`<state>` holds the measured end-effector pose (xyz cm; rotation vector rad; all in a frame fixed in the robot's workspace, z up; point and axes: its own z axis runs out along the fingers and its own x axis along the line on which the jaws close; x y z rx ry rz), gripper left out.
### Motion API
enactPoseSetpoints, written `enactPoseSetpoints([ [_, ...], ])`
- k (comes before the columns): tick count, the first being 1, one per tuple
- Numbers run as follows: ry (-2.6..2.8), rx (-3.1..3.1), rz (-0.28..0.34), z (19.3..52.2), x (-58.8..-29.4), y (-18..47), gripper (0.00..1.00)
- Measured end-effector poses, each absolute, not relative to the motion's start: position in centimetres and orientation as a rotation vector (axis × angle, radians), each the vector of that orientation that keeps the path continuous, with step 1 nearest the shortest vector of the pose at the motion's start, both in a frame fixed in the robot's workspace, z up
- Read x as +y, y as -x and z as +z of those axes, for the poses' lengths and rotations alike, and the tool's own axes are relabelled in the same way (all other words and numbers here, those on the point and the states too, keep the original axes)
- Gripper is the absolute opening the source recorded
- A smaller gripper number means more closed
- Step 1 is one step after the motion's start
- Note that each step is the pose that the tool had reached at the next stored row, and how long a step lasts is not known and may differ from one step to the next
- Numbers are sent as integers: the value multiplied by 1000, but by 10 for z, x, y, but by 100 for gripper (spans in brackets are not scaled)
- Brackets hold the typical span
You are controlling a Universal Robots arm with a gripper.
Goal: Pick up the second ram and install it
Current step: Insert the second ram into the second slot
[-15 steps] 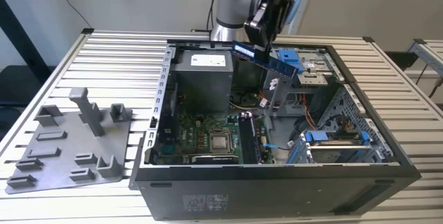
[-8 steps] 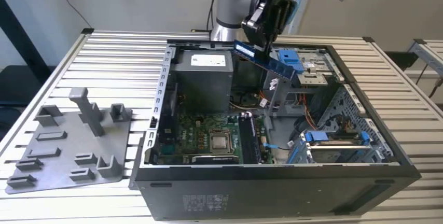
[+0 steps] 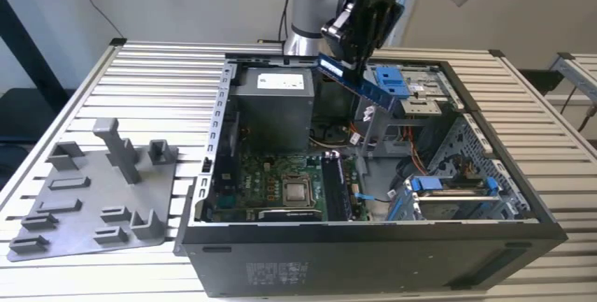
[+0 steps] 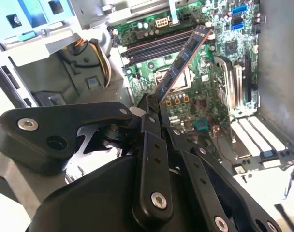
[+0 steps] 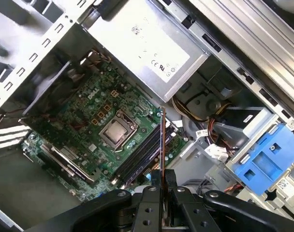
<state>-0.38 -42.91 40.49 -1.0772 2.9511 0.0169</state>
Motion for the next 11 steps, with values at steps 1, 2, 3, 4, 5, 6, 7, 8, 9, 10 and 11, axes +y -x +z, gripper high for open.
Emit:
enactPoseSetpoints([
  [1, 1056, 2959, 17, 405, -429, 4, 14],
  [2, 1035, 2966, 17, 405, -429, 4, 14],
  [3, 1014, 2973, 17, 404, -429, 4, 14],
  [4, 993, 2980, 17, 404, -429, 4, 14],
  [5, 973, 2987, 17, 404, -429, 4, 14],
  [6, 952, 2993, 17, 404, -429, 4, 14],
  [7, 932, 2999, 17, 404, -429, 4, 14],
  [8, 913, 3005, 17, 404, -429, 4, 14],
  [9, 894, 3011, 17, 404, -429, 4, 14],
  [10, 874, 3017, 17, 403, -429, 4, 14],
  [11, 854, 3022, 17, 403, -429, 4, 14],
])
